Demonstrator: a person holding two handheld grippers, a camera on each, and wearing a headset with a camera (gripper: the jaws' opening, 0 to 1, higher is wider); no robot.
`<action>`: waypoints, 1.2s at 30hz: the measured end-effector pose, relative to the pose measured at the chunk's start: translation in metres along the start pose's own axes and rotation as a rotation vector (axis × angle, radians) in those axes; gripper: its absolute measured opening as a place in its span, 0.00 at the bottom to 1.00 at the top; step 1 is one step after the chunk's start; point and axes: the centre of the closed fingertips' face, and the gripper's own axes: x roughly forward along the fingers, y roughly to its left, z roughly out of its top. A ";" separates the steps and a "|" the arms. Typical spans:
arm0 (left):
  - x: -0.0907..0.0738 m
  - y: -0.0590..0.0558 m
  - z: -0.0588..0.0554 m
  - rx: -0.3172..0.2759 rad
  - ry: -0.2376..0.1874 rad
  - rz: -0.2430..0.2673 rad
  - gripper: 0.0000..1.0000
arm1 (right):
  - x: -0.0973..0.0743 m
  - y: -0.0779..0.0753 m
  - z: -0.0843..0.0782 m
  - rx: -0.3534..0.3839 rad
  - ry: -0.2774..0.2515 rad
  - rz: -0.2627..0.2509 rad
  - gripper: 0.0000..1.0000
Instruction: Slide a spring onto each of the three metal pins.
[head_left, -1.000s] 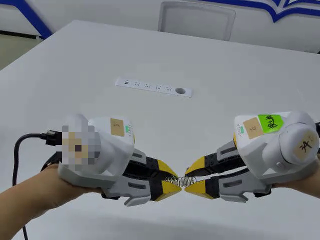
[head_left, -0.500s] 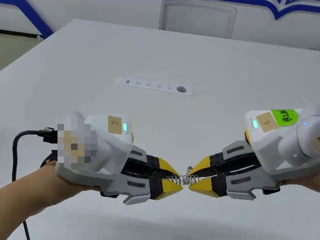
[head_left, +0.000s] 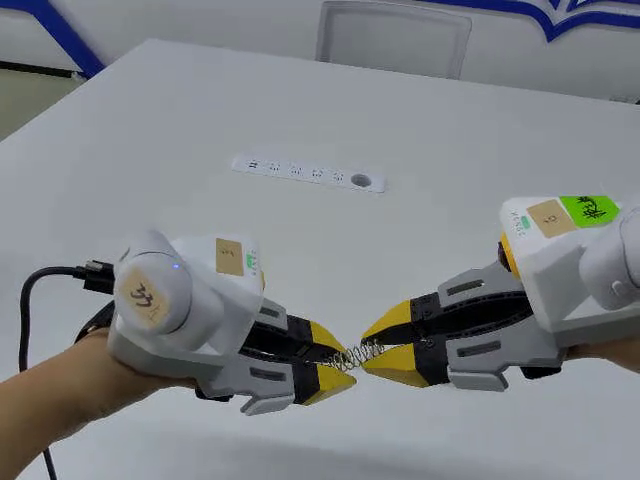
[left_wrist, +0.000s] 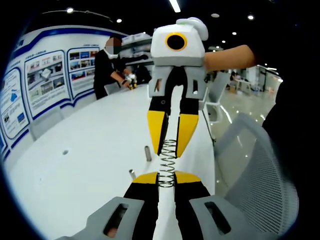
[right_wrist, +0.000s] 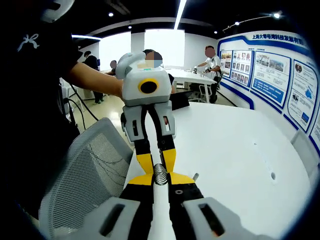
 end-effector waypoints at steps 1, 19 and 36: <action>-0.001 0.001 0.000 -0.003 -0.003 0.002 0.10 | 0.000 0.000 0.002 0.000 -0.006 -0.001 0.11; 0.002 -0.004 0.000 -0.081 -0.017 -0.036 0.11 | 0.007 0.001 0.020 0.024 -0.071 0.014 0.11; -0.015 0.025 0.000 -0.076 -0.075 0.076 0.38 | 0.001 -0.025 0.019 0.038 -0.058 -0.093 0.11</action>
